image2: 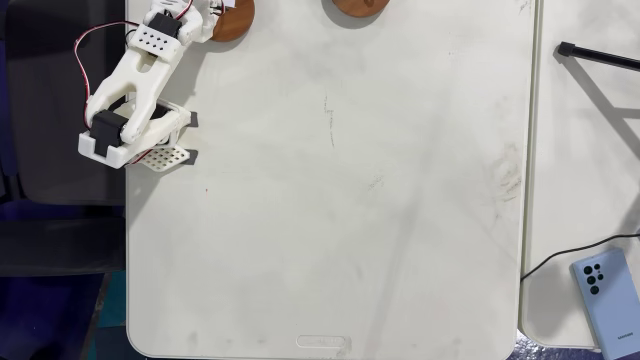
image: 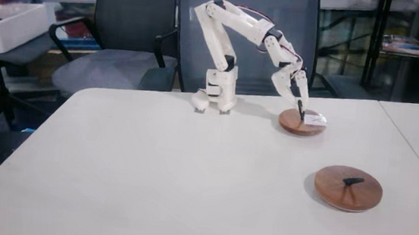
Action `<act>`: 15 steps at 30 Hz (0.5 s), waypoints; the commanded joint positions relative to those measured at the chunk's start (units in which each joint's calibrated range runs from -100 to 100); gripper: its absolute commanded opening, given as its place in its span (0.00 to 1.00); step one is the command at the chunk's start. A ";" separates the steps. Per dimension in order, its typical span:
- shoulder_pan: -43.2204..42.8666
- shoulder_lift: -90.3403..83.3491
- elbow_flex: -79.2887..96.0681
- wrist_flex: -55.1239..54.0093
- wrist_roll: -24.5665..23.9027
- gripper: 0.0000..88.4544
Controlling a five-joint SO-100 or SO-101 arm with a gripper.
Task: Pick the lid with the red cross and place it on the side.
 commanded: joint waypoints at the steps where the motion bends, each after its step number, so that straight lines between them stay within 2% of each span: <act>1: -0.33 -1.00 -0.18 -0.25 0.35 0.01; 5: -0.33 -1.00 -0.18 -0.25 0.40 0.03; 15: 0.34 -1.85 -0.18 -0.08 0.30 0.22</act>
